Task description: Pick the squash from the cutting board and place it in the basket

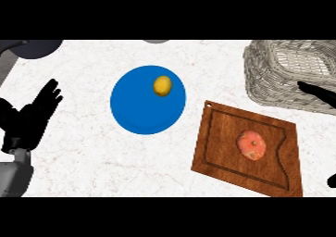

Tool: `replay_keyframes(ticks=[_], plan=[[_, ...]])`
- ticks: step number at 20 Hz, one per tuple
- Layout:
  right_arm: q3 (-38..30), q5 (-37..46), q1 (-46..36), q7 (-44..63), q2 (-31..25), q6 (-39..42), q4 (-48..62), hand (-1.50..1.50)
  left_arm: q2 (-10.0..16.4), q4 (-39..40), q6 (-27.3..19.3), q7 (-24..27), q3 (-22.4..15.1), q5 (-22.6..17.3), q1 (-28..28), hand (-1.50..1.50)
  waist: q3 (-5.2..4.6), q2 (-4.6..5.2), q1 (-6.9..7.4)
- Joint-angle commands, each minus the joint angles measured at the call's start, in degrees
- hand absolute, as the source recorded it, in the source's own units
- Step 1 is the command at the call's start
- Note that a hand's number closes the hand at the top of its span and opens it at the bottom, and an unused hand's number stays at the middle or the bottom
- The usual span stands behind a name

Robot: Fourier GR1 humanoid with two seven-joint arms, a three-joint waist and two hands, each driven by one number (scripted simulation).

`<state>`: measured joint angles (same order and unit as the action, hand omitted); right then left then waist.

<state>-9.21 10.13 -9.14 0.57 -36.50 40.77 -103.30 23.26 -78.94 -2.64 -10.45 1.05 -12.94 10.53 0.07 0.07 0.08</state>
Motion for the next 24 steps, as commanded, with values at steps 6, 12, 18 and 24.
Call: replay_keyframes(ticks=[6, 12, 18, 24], plan=[[5.47, 10.21, 1.02, -11.33, 10.82, -10.3, 9.9, -1.5, -1.67, 5.05, 0.83, 2.8, 2.57, 1.91, 2.51, 0.0, -0.06, 0.03, -0.08], [12.16, 21.32, -3.35, -9.74, 14.8, -15.51, 18.25, -1.5, -2.22, -3.0, 1.79, -1.4, 1.78, 2.2, -1.46, 0.0, -0.06, -0.05, 0.48], [11.86, 25.36, -4.12, -16.93, 13.21, -15.35, 26.2, -1.5, -4.7, -1.42, 1.78, -0.07, 2.52, 4.87, -1.49, 0.0, -0.06, -0.03, 0.07], [10.4, 27.8, -4.96, -19.19, 13.84, -15.23, 28.35, -1.5, -4.01, -0.44, 5.12, -0.77, 6.42, 4.29, 0.25, 0.0, -0.07, -0.07, 0.0]])
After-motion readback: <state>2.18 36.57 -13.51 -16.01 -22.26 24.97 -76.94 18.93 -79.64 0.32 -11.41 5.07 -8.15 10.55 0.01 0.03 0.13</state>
